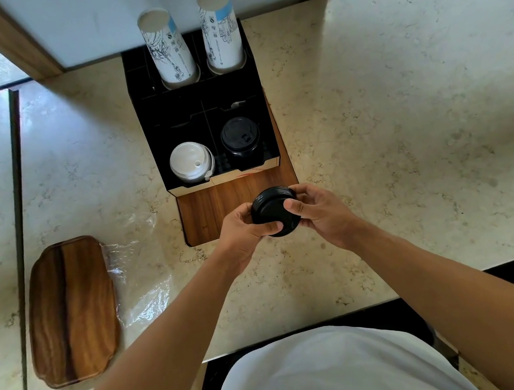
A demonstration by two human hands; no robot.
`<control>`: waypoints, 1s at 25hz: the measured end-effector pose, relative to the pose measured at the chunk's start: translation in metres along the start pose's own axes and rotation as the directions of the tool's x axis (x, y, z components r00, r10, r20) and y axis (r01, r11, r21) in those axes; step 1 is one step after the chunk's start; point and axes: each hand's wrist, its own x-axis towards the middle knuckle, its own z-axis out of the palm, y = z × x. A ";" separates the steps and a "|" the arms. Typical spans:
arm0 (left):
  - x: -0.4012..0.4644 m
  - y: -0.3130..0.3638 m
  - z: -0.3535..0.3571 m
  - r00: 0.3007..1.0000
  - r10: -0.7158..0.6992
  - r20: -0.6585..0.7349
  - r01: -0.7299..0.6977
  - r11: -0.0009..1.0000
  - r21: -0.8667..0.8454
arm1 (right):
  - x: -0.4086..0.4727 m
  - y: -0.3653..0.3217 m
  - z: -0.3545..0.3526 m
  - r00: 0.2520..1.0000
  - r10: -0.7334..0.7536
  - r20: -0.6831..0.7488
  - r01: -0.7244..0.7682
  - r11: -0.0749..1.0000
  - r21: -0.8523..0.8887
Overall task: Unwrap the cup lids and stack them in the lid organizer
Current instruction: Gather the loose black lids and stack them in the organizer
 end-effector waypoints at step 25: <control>0.010 0.019 -0.015 0.999 0.020 -0.047 -0.027 0.989 -0.142 | 0.037 -0.012 -0.003 0.996 0.040 -0.084 -0.047 0.995 -0.087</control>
